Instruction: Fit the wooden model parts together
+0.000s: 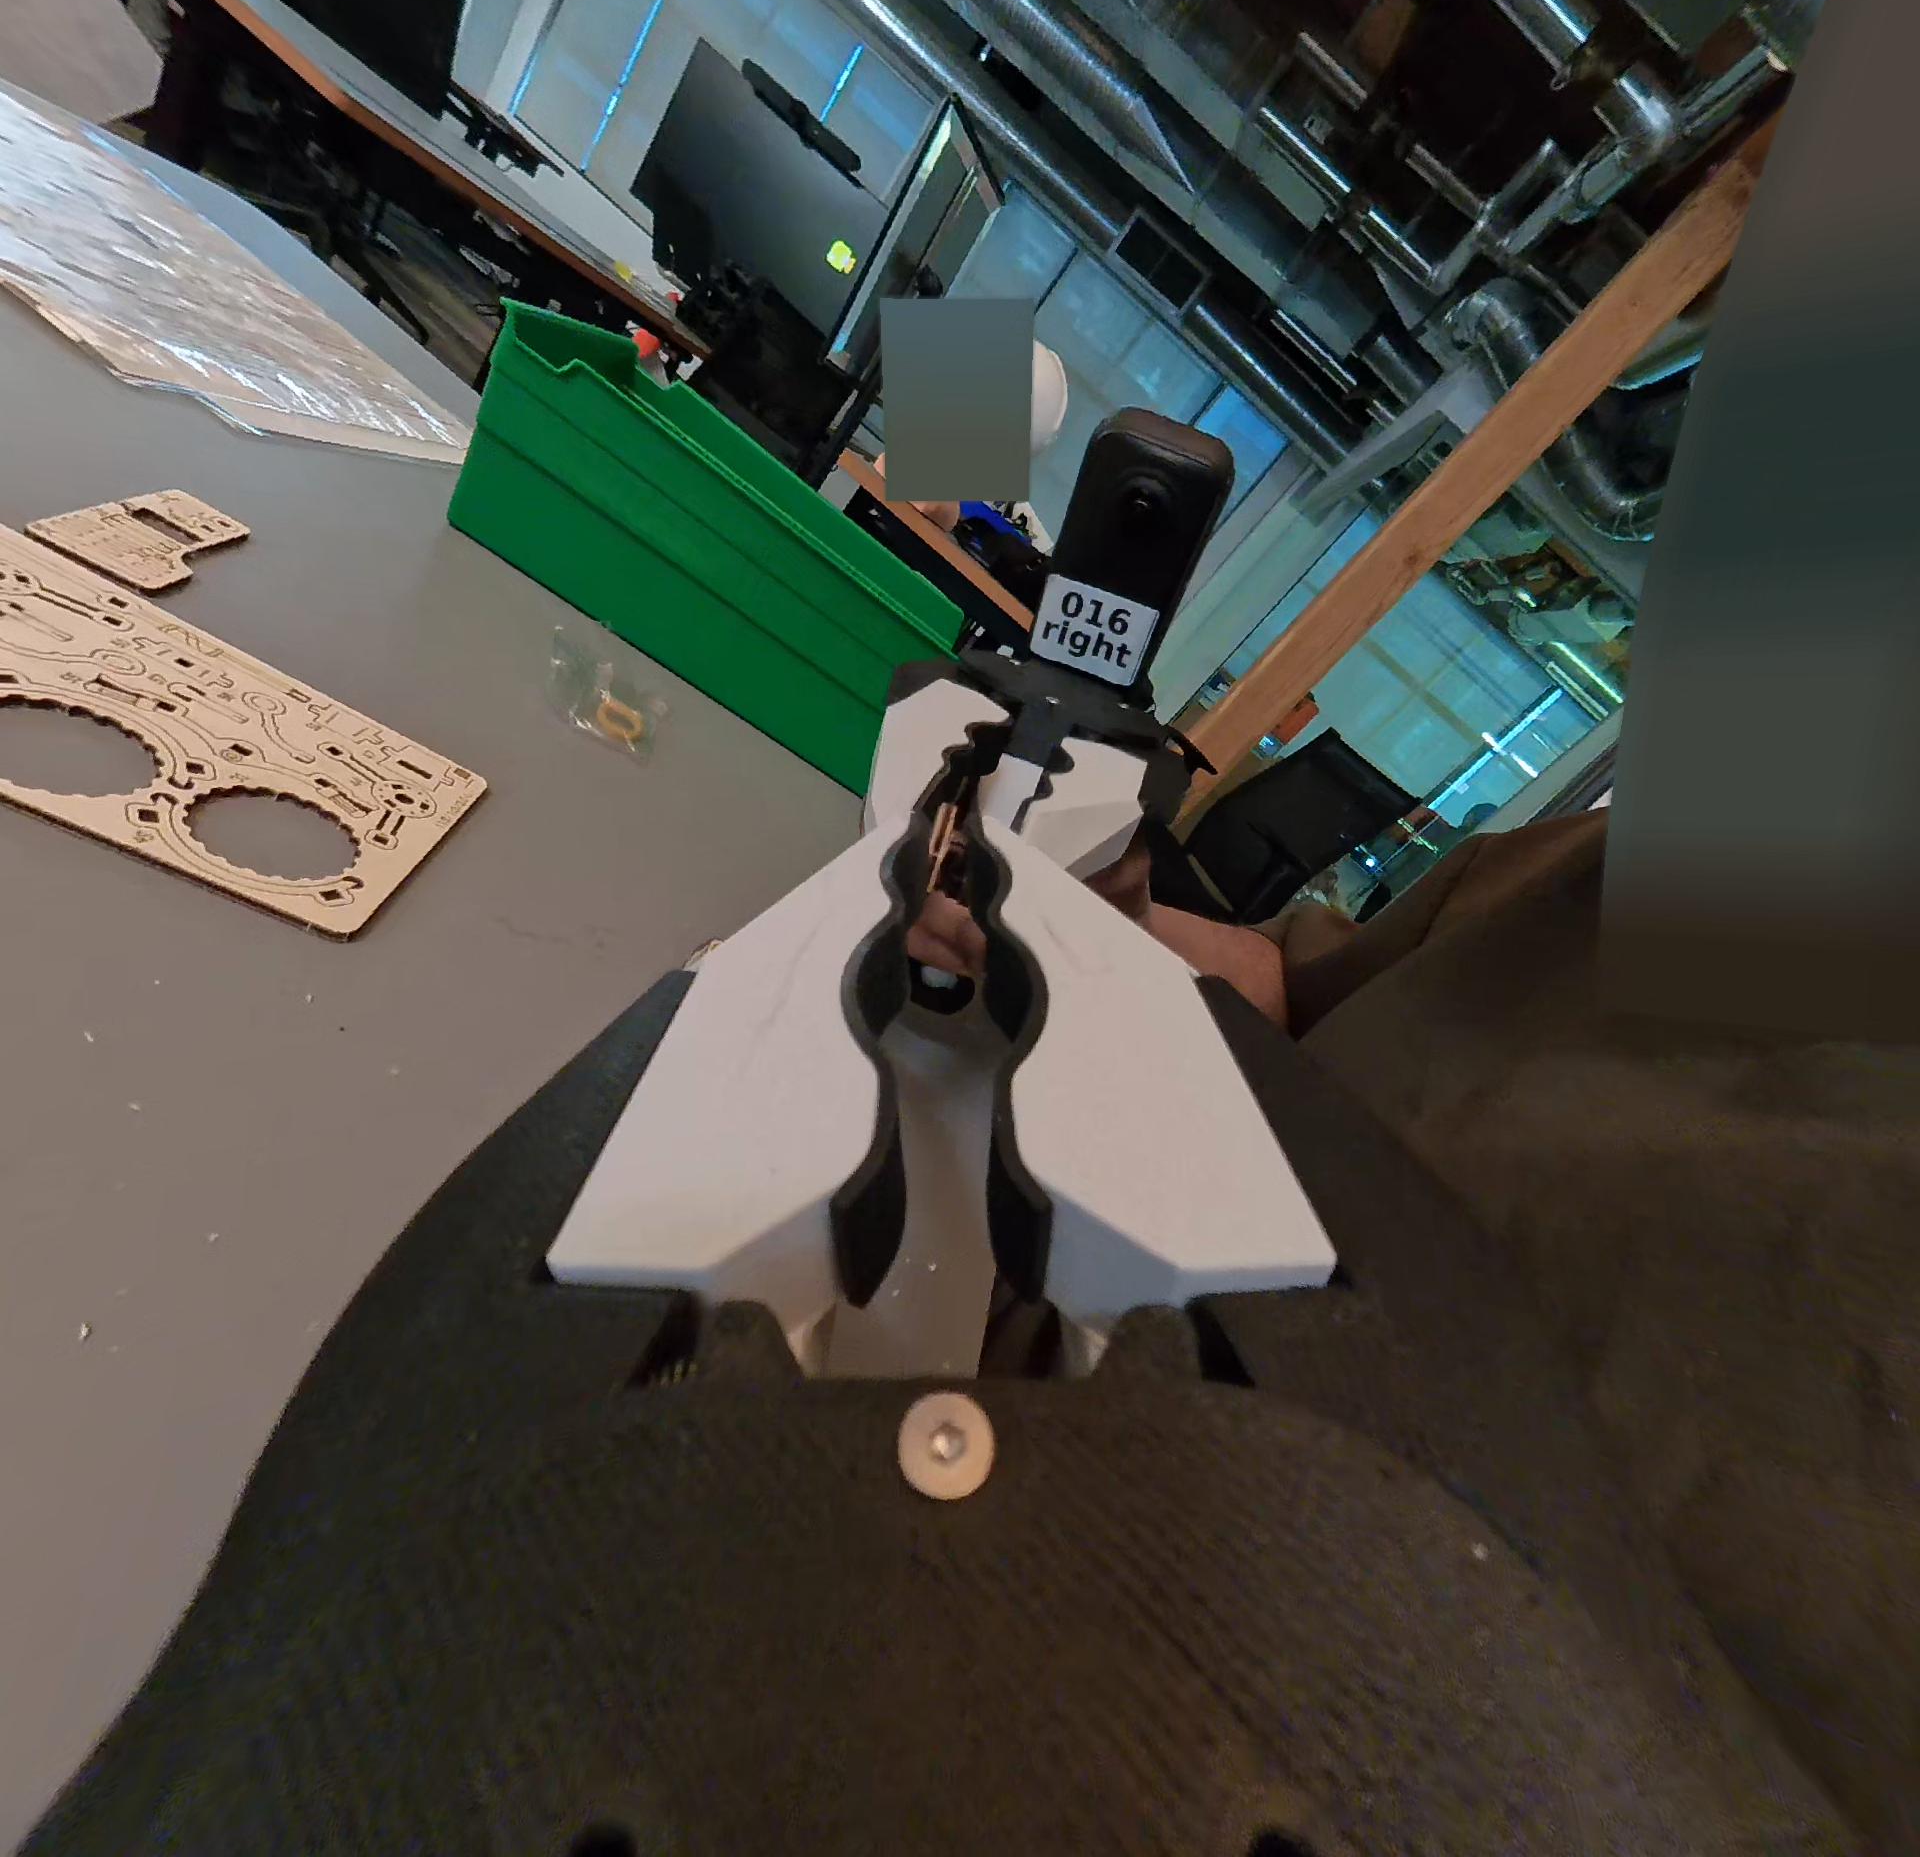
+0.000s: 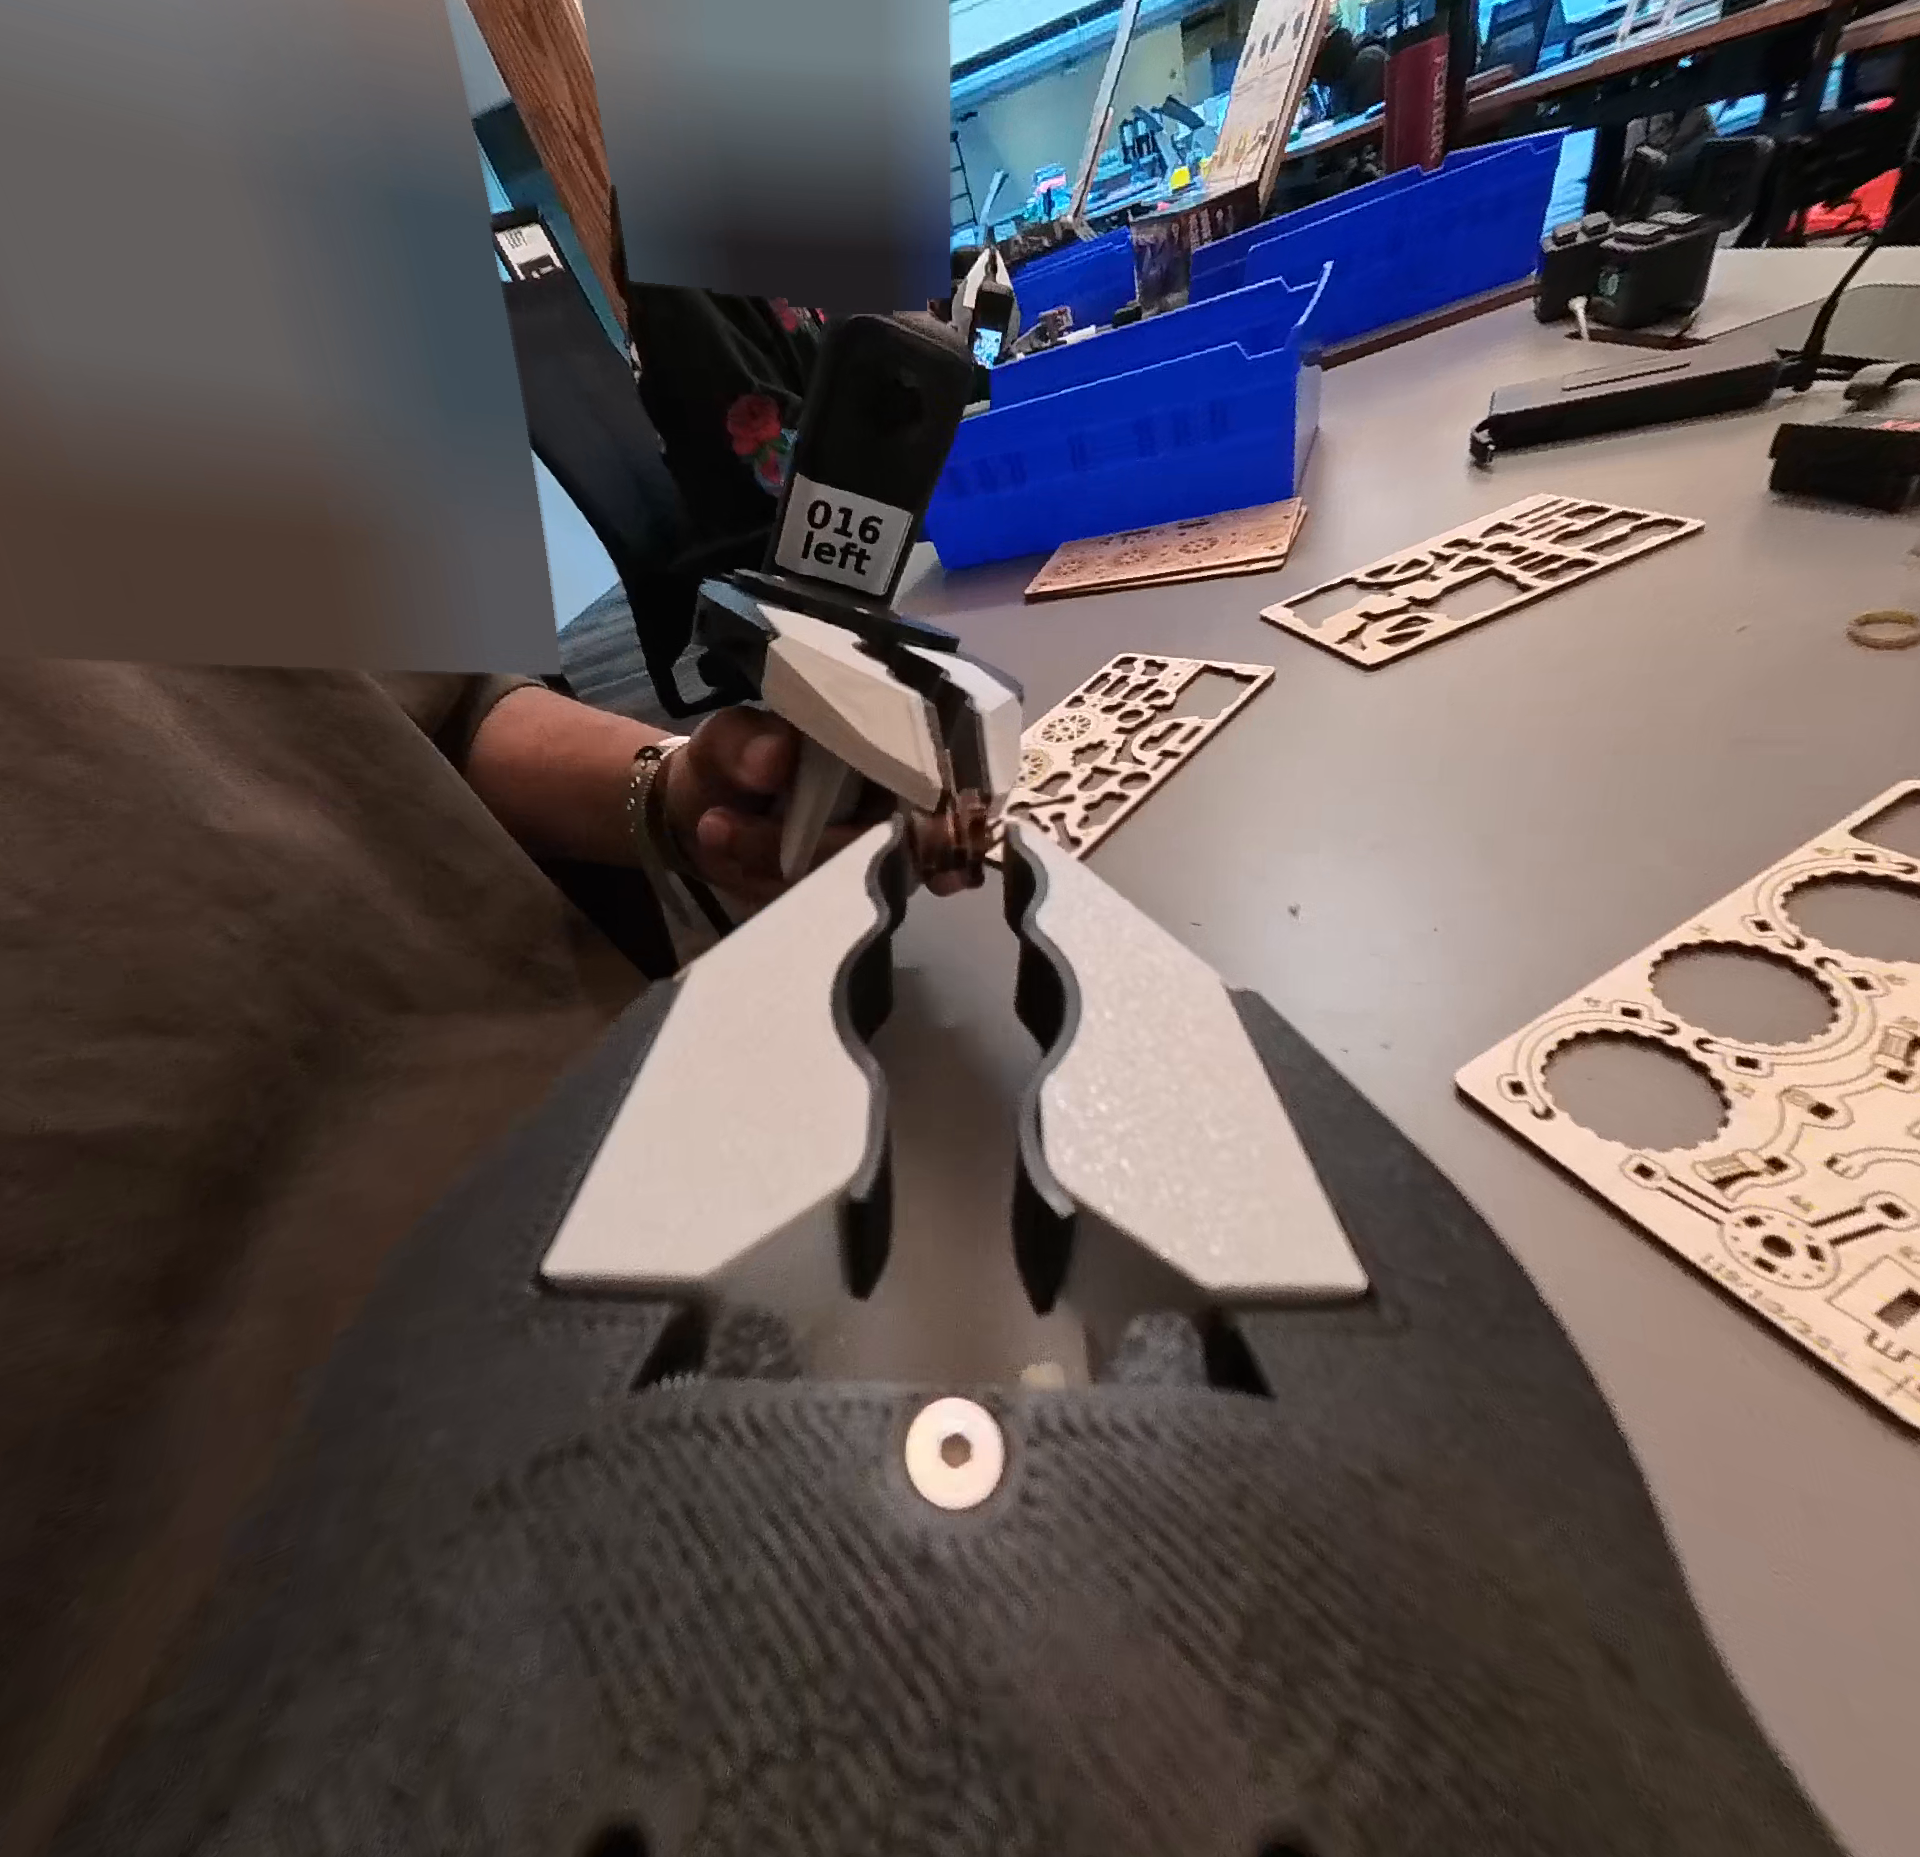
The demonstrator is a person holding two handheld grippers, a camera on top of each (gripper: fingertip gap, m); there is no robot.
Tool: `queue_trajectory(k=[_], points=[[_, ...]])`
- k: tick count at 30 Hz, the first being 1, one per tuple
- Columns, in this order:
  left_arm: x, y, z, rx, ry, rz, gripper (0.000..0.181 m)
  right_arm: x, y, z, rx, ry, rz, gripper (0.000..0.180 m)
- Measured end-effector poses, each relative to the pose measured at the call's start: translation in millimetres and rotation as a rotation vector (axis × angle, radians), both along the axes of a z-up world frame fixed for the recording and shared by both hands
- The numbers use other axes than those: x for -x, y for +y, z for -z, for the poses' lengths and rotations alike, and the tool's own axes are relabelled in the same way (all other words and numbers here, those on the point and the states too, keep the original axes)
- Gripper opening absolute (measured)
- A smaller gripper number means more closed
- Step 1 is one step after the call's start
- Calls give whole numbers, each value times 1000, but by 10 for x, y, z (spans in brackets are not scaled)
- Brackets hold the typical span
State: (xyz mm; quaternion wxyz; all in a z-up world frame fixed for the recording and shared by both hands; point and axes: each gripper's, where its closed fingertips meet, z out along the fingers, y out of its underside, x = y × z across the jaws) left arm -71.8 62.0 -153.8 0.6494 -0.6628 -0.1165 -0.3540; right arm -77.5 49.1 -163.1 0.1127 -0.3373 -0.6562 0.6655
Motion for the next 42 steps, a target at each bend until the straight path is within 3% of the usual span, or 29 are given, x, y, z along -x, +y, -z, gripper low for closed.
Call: queue_trajectory(k=[10, 22, 32, 36, 42], points=[[-5, 3, -2, -3, -8, 2, 4, 0, -2, 5, 32, -18, -15, 16], [4, 6, 4, 1, -35, 7, 5, 1, 1, 6, -56, 32, 16, 13], [51, 3, 40, 25, -56, 9, 23, 36, 148, -47, -26, 44, 49, 13], [54, 29, 144, 88, -84, 25, 31, 43, 209, -18, -218, 164, 90, 13], [4, 38, 225, 135, -42, 40, 26, 26, 181, 97, -743, 548, 134, 14]])
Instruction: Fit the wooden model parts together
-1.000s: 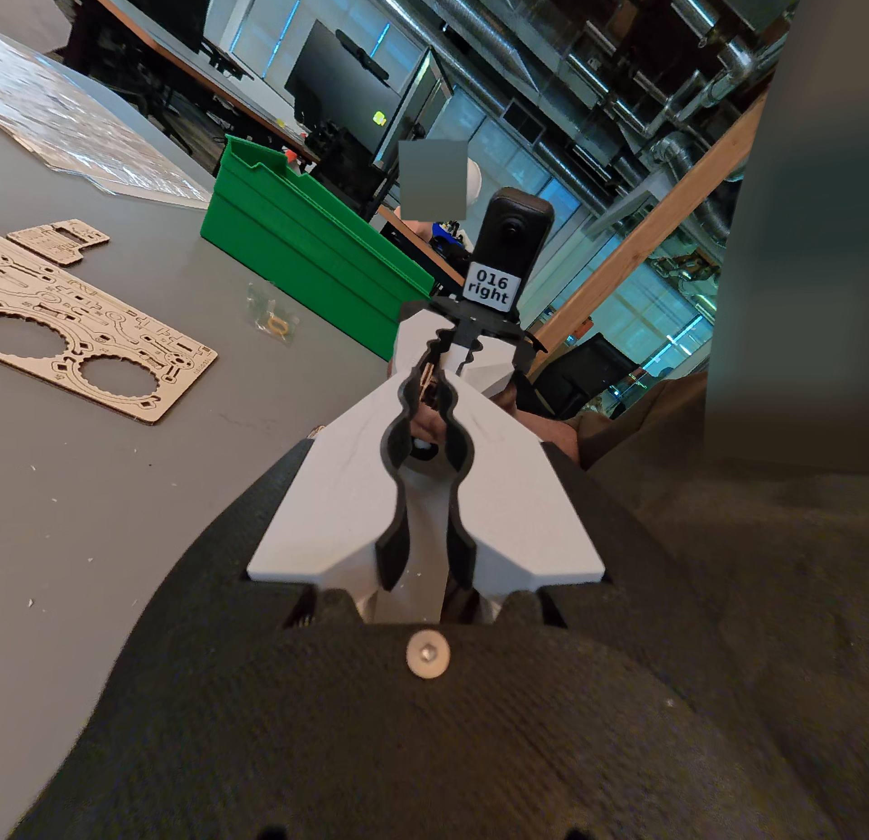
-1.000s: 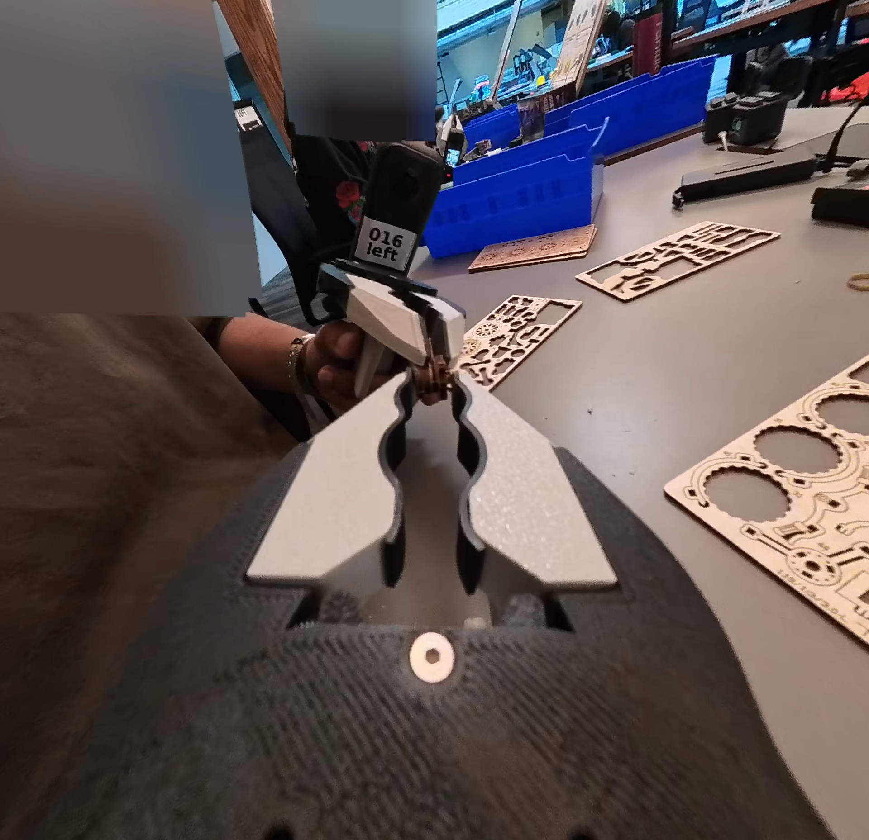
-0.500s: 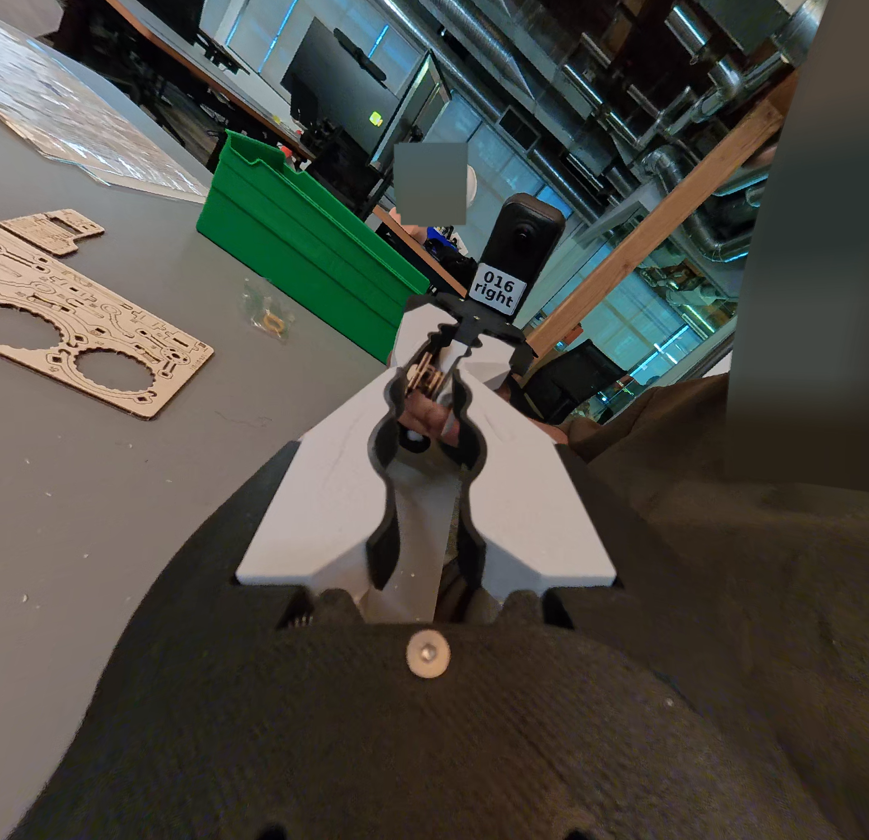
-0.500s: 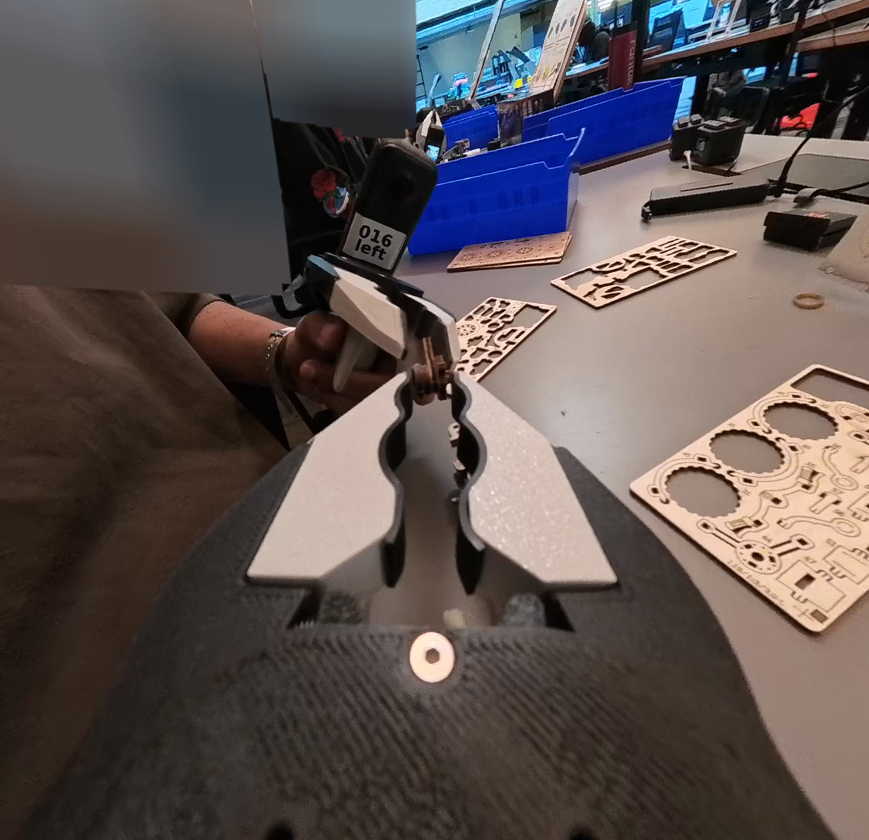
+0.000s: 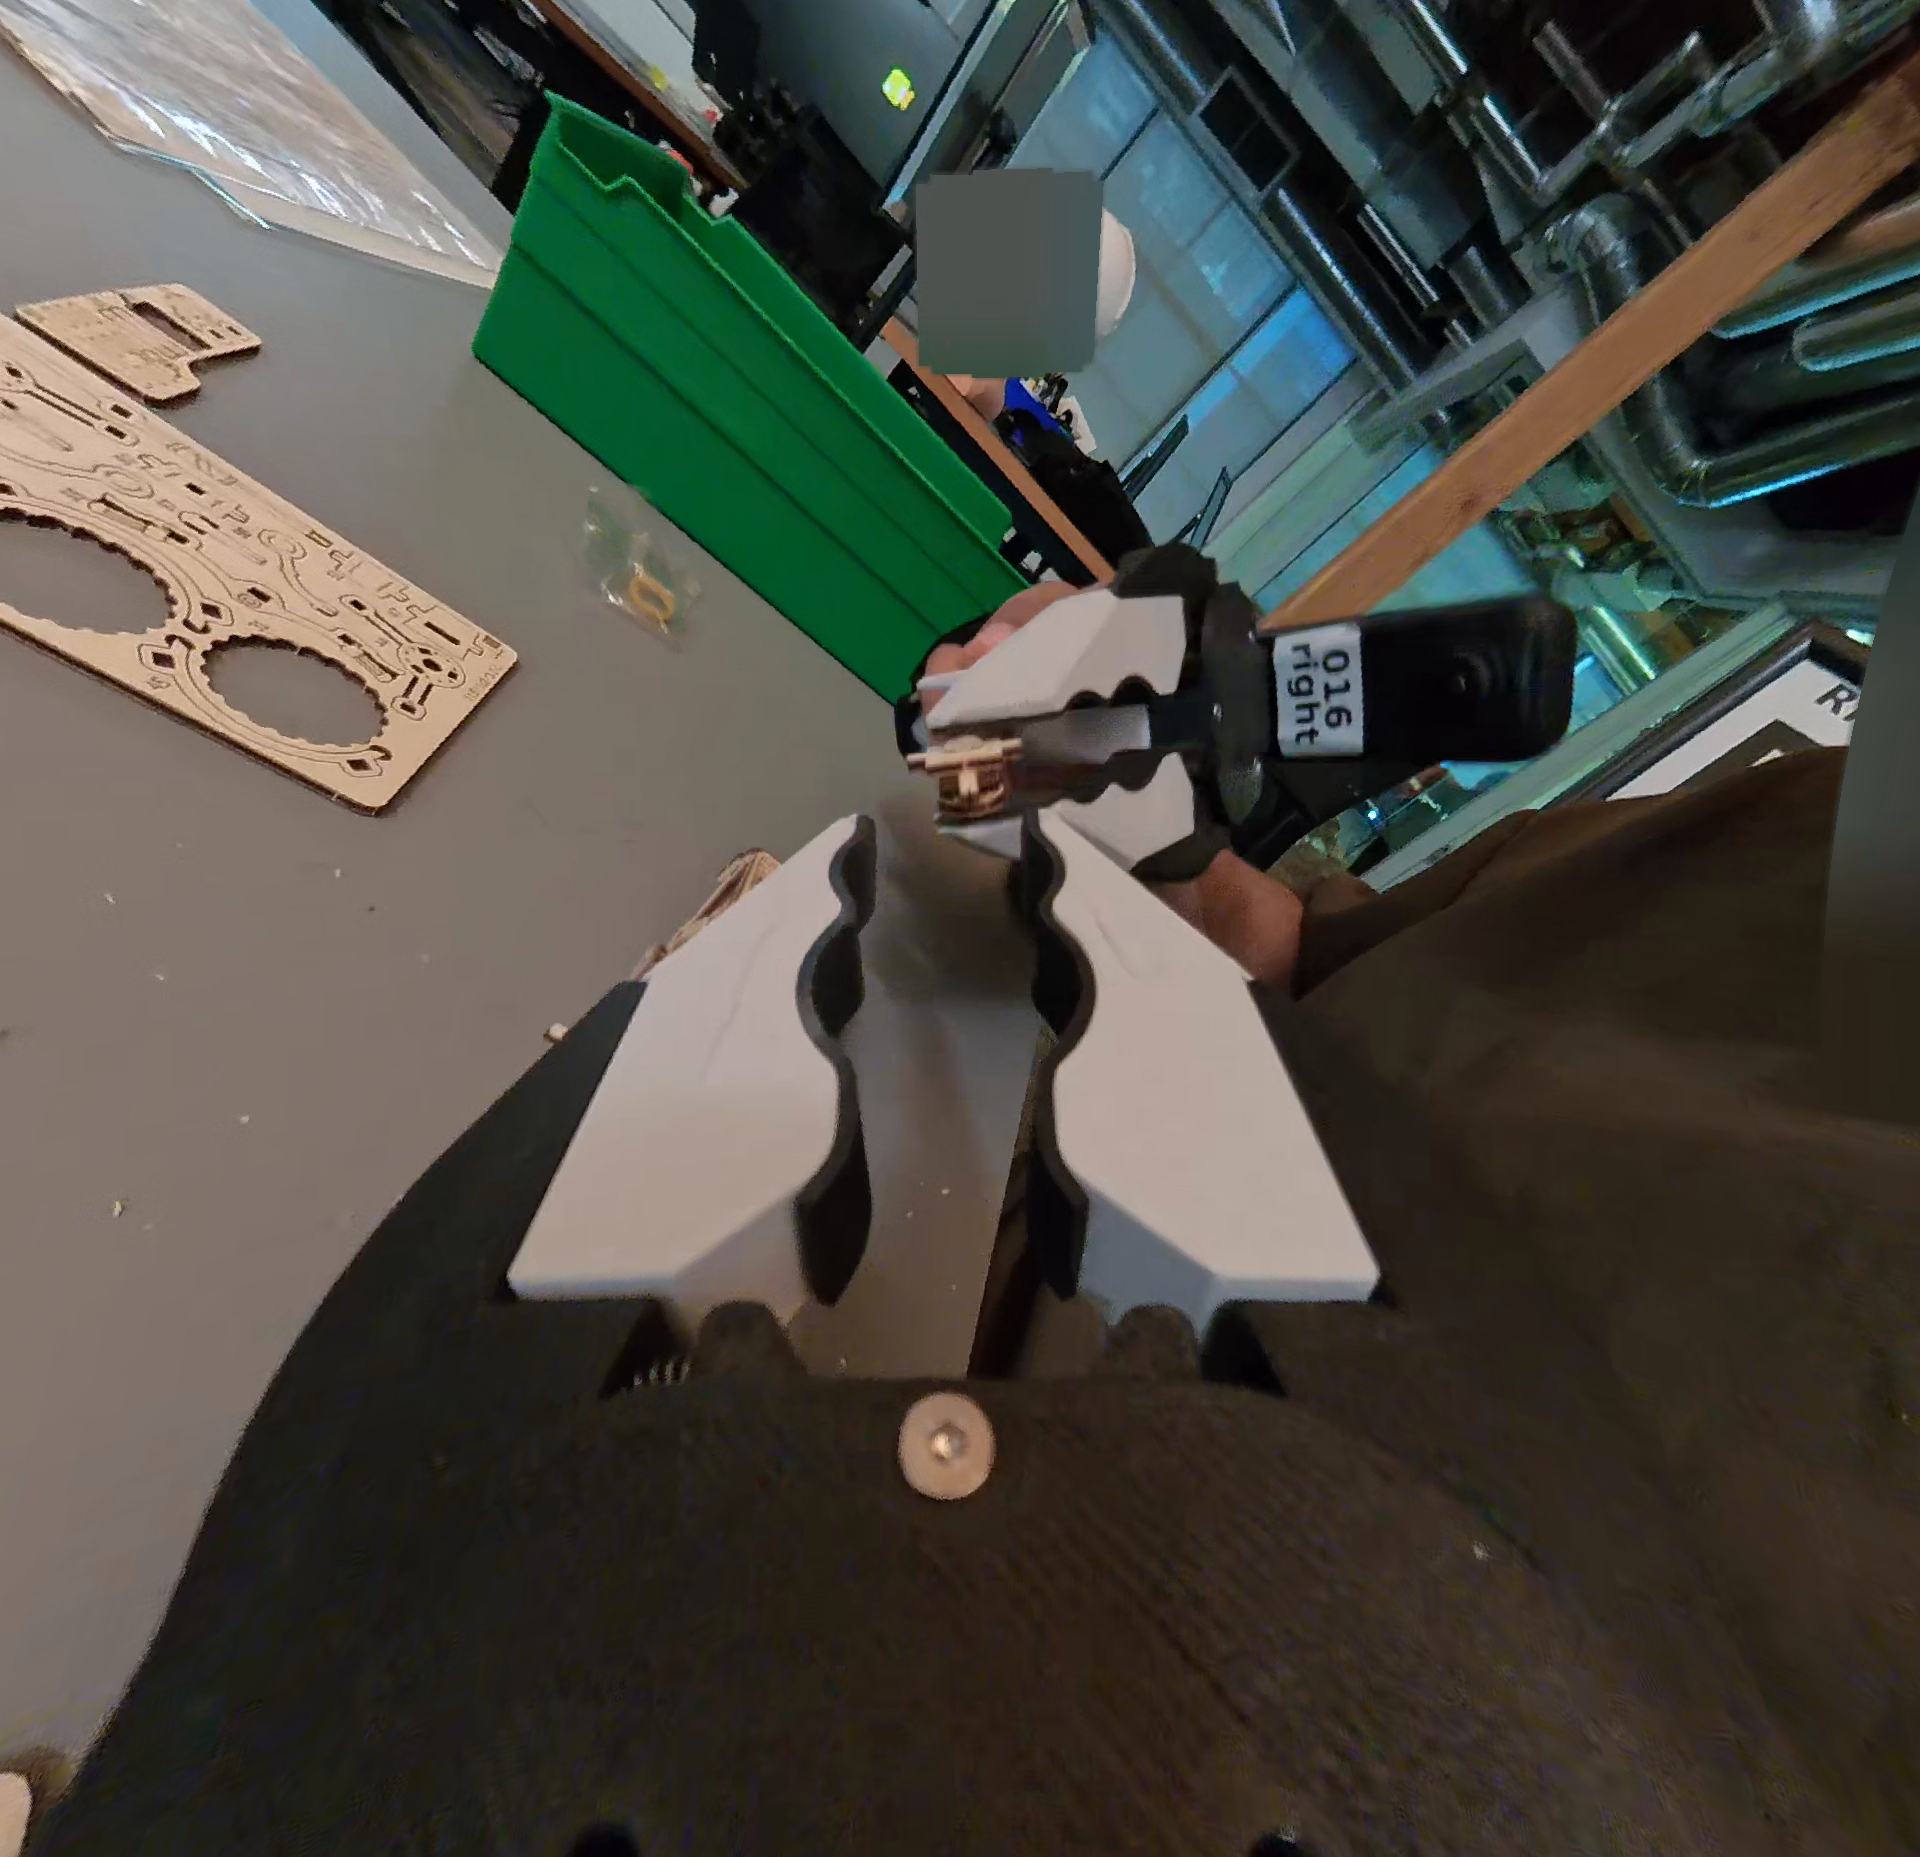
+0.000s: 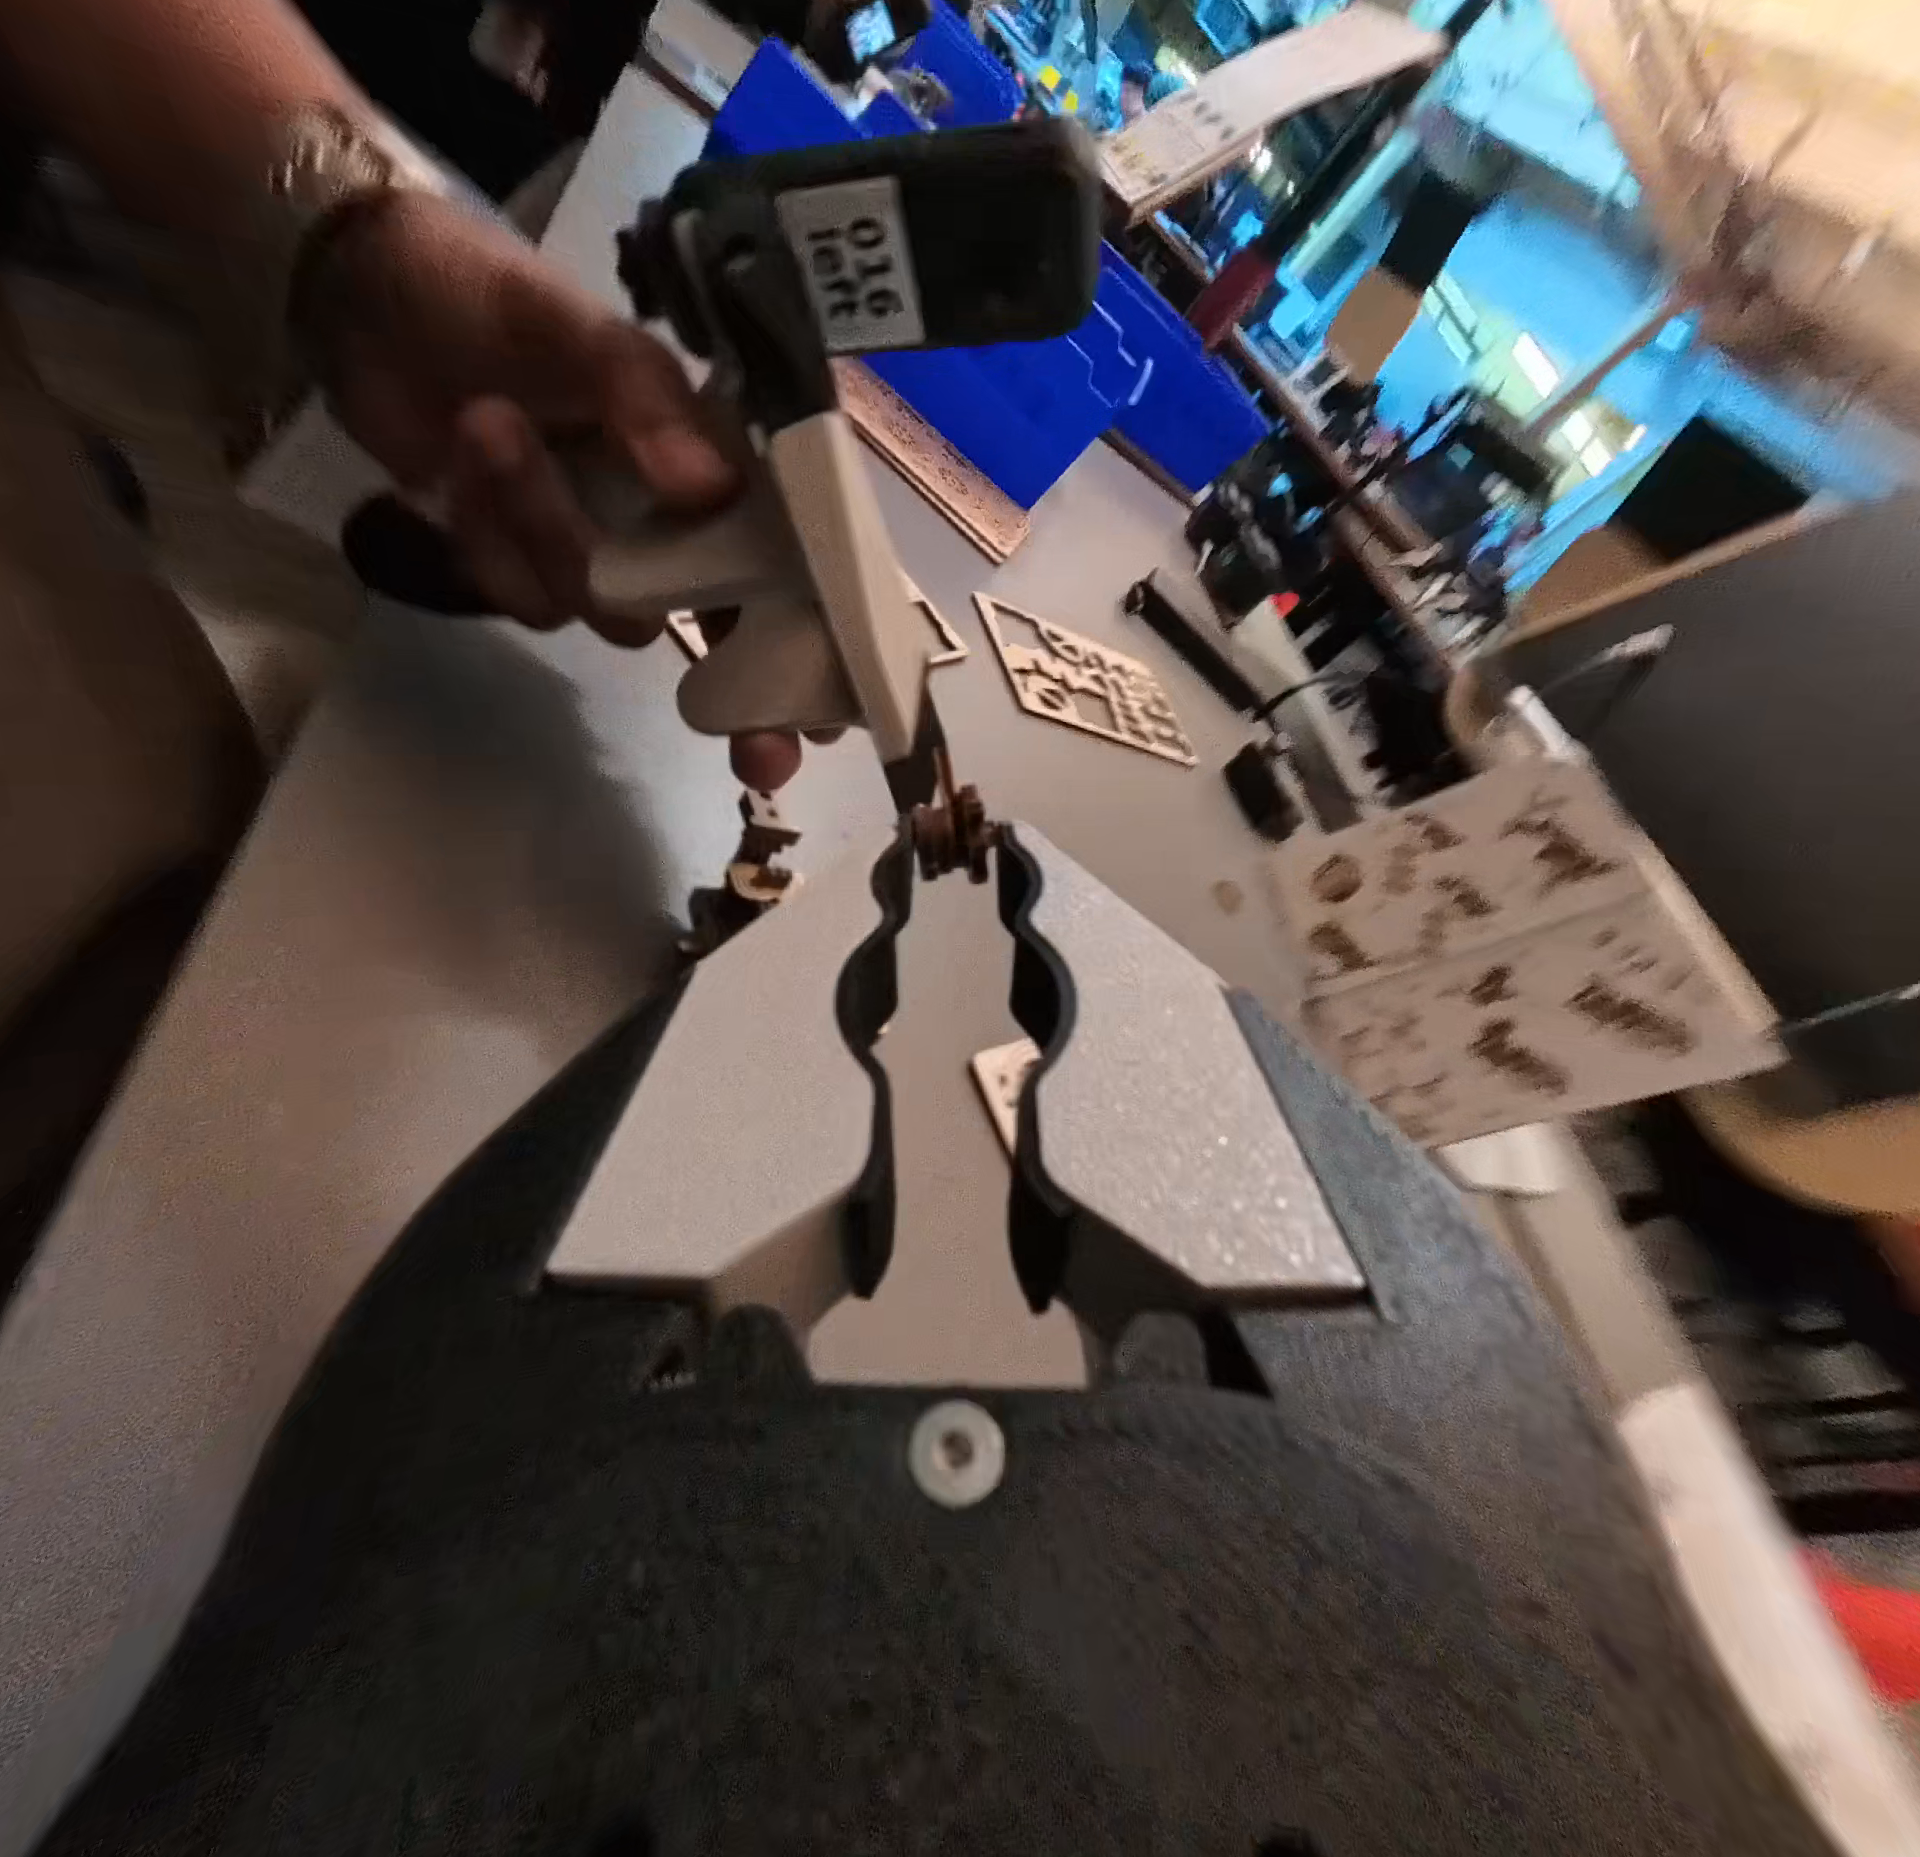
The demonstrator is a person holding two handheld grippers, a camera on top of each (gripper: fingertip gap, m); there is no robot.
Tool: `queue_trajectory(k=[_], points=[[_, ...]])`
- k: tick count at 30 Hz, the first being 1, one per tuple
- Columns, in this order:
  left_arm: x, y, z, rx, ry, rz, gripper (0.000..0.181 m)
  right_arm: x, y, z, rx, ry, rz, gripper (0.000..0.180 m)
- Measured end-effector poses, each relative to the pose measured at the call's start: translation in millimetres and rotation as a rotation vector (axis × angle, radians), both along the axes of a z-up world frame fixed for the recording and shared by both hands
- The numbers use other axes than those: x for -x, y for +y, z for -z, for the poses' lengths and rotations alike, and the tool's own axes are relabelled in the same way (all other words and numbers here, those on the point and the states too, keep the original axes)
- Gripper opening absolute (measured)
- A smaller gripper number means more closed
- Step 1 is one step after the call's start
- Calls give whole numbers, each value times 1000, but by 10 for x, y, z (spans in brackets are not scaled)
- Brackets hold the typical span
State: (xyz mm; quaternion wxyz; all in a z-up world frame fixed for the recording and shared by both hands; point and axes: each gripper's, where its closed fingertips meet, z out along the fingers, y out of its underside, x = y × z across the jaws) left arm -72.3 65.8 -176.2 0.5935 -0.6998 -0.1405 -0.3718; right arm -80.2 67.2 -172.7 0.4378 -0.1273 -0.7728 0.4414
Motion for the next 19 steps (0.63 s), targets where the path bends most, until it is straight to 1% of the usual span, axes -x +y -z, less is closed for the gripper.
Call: queue_trajectory(k=[2, 4, 6, 10, 19], points=[[-18, -3, 3, 2, 12, 8, 22, -5, -58, 42, -123, 91, -12, 14], [-26, -8, 12, 7, 16, 11, 18, 3, -97, 90, -165, 108, -12, 14], [-16, -11, 27, 16, 20, 7, 10, 14, -110, 83, -155, 109, -9, 14], [-6, -20, 16, 12, 27, 1, 2, 26, -80, 63, -109, 92, -5, 14], [-16, -16, 20, 10, 2, 15, 7, 17, -91, 80, -99, 80, -17, 14]])
